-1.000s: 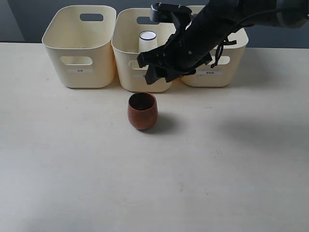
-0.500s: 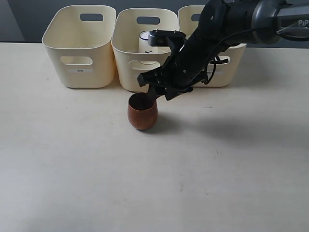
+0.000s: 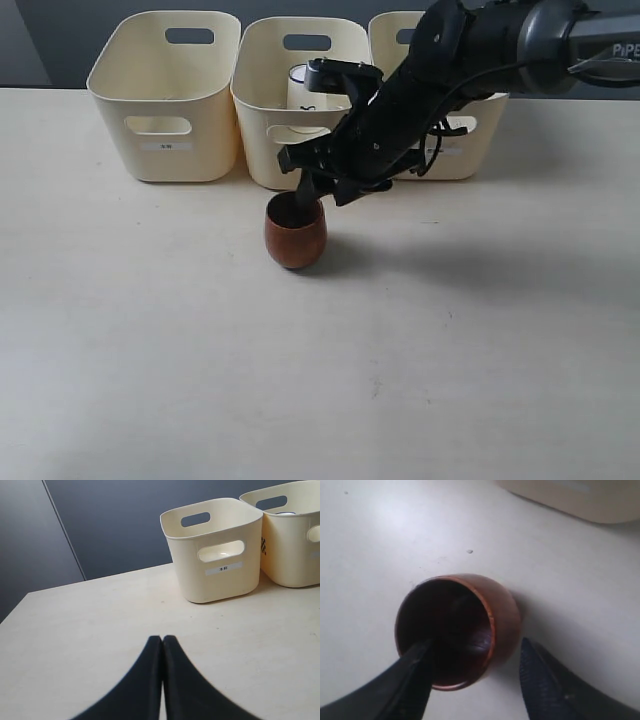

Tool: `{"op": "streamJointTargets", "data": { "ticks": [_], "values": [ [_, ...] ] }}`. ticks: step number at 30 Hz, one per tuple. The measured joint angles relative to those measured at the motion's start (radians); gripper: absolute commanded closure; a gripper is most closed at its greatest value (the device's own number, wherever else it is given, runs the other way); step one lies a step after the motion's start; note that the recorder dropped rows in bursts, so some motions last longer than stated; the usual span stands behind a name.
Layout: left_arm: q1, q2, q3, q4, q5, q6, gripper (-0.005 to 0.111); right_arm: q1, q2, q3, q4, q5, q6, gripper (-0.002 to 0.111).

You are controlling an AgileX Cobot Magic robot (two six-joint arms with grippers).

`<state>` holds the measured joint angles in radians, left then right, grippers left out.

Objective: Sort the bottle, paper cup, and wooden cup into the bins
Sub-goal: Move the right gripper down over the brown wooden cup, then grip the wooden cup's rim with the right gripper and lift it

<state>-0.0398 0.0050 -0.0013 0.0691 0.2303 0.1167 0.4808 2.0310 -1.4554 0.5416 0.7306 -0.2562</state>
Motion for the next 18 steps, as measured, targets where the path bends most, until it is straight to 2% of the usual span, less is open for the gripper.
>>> {"op": "streamJointTargets", "data": {
  "ticks": [10,11,12,13,14,15,18],
  "values": [
    [0.0,0.0,0.0,0.0,0.0,0.0,0.107,0.0,0.07,0.0,0.028,-0.004,0.0,0.057],
    [0.0,0.0,0.0,0.0,0.0,0.0,0.107,0.0,0.071,0.0,0.028,-0.004,0.0,0.059],
    [0.0,0.0,0.0,0.0,0.0,0.0,0.107,0.0,0.071,0.0,0.028,-0.006,0.0,0.063],
    [0.0,0.0,0.0,0.0,0.0,0.0,0.107,0.0,0.071,0.0,0.028,-0.007,0.0,0.077],
    [0.0,0.0,0.0,0.0,0.0,0.0,0.107,0.0,0.071,0.0,0.028,-0.01,0.0,0.084],
    [0.0,0.0,0.0,0.0,0.0,0.0,0.107,0.0,0.071,0.0,0.028,-0.01,0.0,0.104],
    [0.0,0.0,0.0,0.0,0.0,0.0,0.107,0.0,0.074,0.0,0.03,-0.012,-0.001,0.108]
  ]
}}
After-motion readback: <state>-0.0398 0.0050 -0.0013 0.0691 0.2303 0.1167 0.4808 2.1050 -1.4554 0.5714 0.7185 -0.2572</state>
